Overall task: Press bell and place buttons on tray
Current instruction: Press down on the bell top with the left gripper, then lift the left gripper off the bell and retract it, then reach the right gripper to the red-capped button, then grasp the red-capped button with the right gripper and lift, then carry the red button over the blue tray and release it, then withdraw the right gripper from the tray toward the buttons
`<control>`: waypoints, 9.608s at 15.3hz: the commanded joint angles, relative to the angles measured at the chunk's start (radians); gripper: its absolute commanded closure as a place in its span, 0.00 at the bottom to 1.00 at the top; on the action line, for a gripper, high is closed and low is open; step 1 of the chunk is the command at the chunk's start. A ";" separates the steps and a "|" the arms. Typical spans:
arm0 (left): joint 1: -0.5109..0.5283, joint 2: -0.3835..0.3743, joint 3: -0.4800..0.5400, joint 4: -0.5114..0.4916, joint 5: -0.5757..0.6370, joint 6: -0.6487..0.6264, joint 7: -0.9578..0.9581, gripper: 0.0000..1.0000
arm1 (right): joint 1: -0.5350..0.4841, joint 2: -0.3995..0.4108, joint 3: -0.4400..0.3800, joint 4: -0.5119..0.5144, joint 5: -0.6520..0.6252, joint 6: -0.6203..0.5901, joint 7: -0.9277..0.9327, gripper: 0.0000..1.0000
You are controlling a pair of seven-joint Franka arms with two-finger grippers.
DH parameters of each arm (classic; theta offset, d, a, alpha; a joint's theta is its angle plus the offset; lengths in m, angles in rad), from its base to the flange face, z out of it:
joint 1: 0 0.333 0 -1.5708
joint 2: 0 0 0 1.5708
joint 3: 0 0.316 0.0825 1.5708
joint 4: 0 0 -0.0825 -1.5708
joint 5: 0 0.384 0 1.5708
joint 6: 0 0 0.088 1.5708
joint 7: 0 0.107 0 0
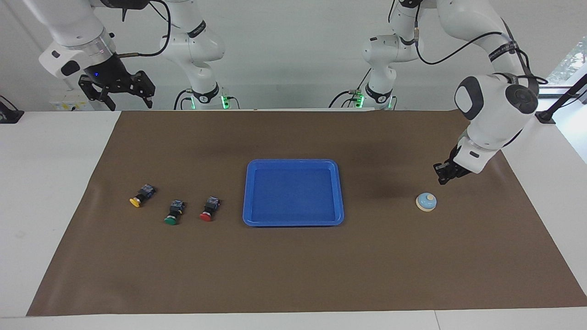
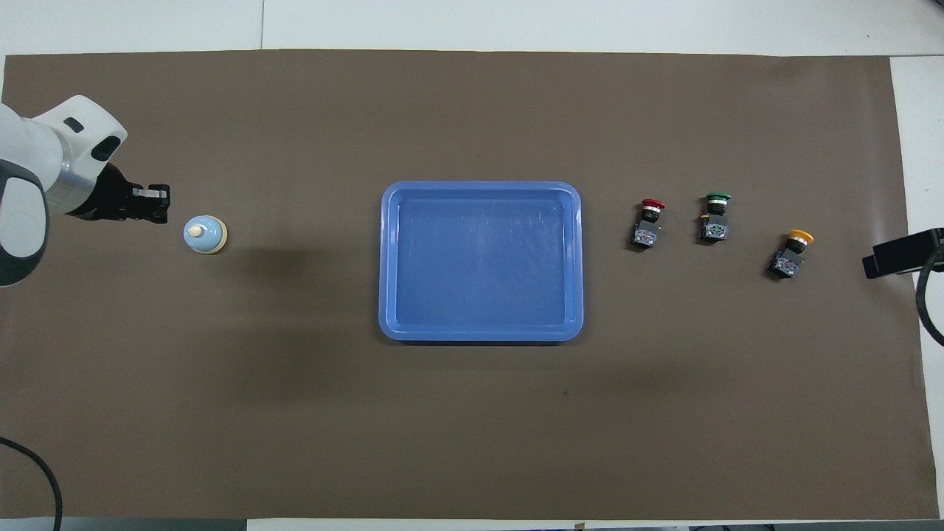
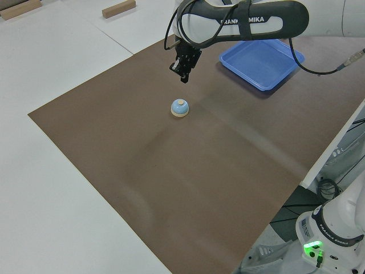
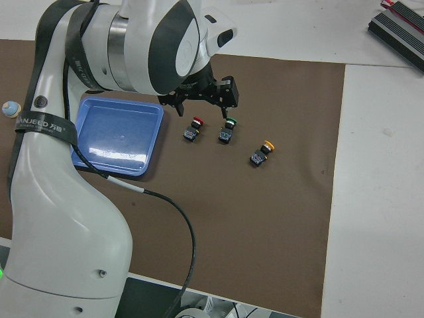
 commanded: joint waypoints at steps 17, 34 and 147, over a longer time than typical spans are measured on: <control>0.005 0.048 0.001 -0.237 -0.002 0.330 0.021 1.00 | -0.009 -0.016 0.007 -0.015 -0.001 -0.005 -0.016 0.00; 0.037 -0.293 0.005 0.039 -0.002 -0.320 0.039 0.00 | -0.029 -0.016 0.003 -0.015 -0.001 -0.005 -0.023 0.00; 0.027 -0.330 0.001 0.087 -0.002 -0.475 0.149 0.00 | 0.054 0.339 0.006 -0.422 0.005 0.894 0.413 0.00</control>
